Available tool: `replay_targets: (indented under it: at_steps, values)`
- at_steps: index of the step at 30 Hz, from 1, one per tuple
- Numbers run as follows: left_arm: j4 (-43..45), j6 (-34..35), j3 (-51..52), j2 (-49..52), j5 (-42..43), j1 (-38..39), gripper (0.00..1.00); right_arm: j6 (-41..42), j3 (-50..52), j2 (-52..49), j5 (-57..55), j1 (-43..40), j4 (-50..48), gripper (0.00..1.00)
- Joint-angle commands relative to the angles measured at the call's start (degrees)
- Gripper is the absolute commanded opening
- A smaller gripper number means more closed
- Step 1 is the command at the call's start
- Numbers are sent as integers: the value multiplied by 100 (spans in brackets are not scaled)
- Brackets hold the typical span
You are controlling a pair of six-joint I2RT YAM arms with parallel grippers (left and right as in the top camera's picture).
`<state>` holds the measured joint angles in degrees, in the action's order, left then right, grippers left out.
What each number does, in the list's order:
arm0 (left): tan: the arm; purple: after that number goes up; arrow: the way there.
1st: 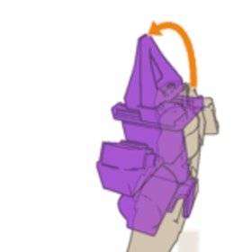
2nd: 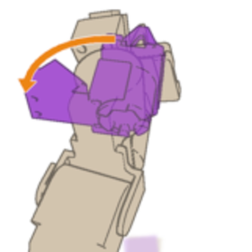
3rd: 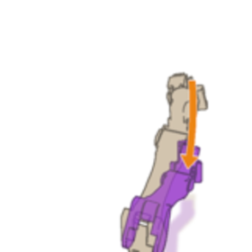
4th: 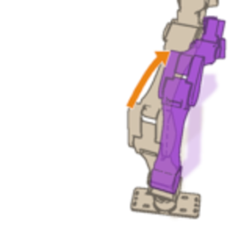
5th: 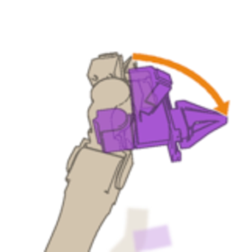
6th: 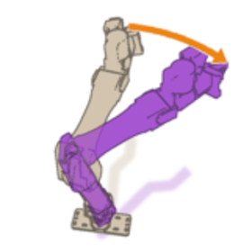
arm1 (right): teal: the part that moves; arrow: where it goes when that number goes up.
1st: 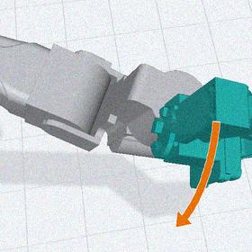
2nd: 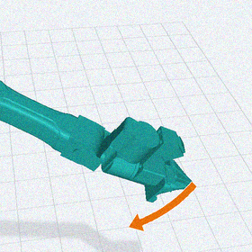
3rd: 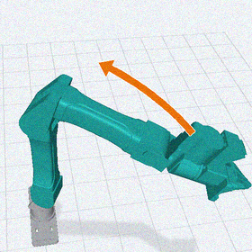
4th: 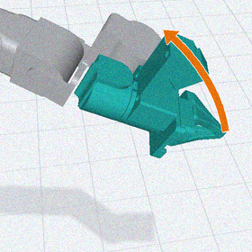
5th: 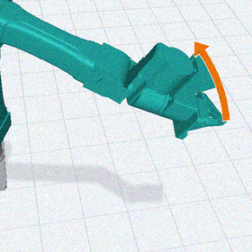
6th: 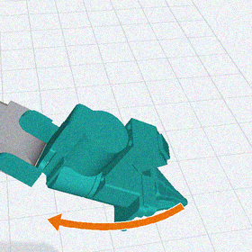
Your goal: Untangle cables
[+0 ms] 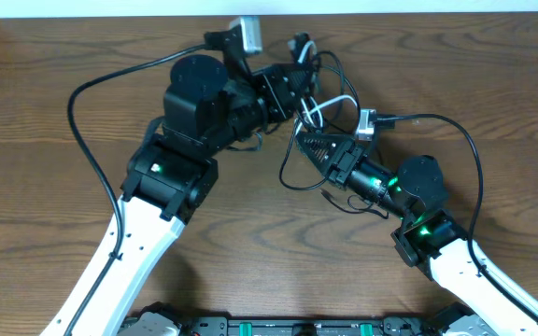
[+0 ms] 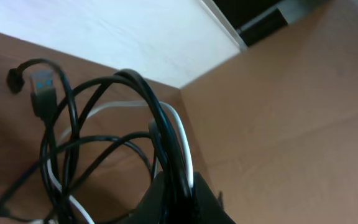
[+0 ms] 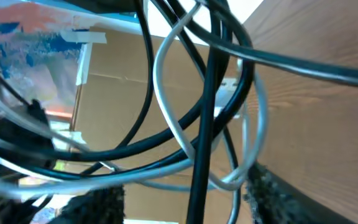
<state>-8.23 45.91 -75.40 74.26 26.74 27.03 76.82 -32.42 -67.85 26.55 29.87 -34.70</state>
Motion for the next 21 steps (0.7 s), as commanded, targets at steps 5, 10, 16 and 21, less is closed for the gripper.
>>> replay_targets:
  at_steps: [5,10,16,21]
  values:
    - [85,144,-140,-28,765,55,8,-236,-37,0,-361,-92,256,25]
    - [120,160,-138,-33,776,37,8,-363,-37,0,-374,-291,649,1]
    - [155,232,-140,-85,776,-192,8,-625,-37,0,-378,-680,1290,1]
    - [175,249,-140,-299,778,-562,8,-887,-37,0,-393,-1187,2105,1]
